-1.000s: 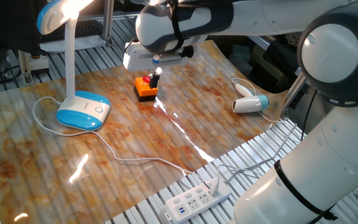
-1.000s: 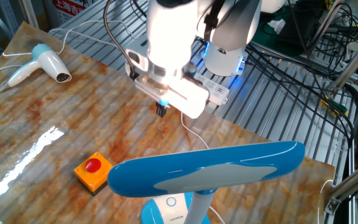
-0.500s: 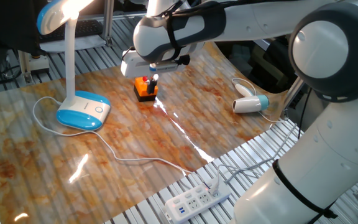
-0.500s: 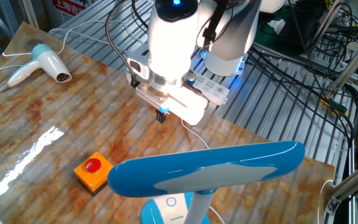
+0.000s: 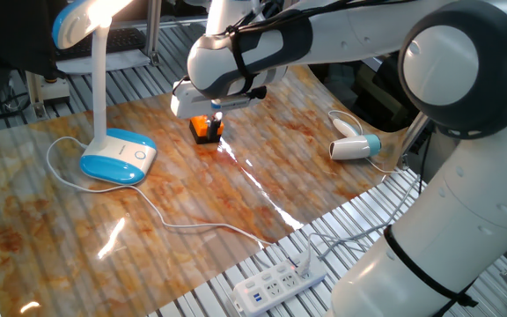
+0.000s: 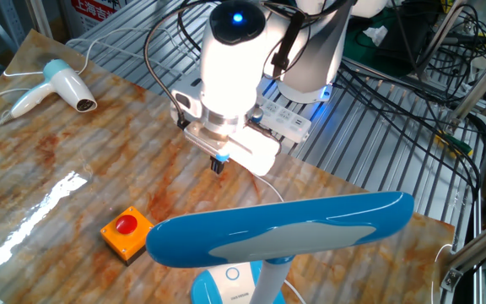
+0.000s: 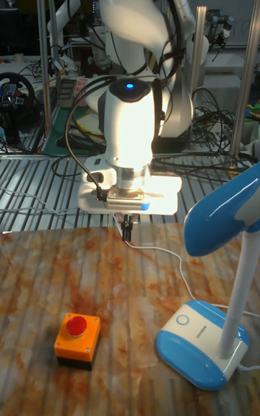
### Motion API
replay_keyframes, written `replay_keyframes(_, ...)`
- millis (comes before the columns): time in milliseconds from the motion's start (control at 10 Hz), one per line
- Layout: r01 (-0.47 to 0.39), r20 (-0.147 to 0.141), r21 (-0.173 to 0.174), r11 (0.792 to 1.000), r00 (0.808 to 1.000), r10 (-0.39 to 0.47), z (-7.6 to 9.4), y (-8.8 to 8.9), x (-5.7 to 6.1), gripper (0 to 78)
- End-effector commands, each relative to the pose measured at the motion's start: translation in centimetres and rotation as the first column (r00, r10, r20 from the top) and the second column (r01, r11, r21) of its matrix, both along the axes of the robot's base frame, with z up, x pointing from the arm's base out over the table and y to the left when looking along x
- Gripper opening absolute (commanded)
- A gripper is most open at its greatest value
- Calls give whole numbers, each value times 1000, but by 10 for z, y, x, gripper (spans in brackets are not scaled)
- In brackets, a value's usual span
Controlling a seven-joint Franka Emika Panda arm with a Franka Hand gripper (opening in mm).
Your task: Turn off the desk lamp by pressing the button
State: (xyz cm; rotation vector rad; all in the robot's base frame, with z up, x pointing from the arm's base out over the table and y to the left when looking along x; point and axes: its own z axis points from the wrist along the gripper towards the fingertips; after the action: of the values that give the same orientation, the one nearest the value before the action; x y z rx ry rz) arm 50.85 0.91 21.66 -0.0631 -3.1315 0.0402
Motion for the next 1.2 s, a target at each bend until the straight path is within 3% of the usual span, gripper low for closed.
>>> replay_keyframes(100,-20,-12,0,1000,1000,20,4,7,-1,0)
replay_keyframes(600,-21,0,-10,1000,1000,21,0,19,-6,0)
replay_keyframes(800,13,21,10,1000,1000,-14,0,19,-6,0)
replay_keyframes(1000,5,1,39,999,1000,-5,0,19,-6,0)
replay_keyframes(1100,2,-4,85,996,1000,-2,0,19,-6,0)
replay_keyframes(1200,2,5,88,996,1000,-2,0,19,-6,0)
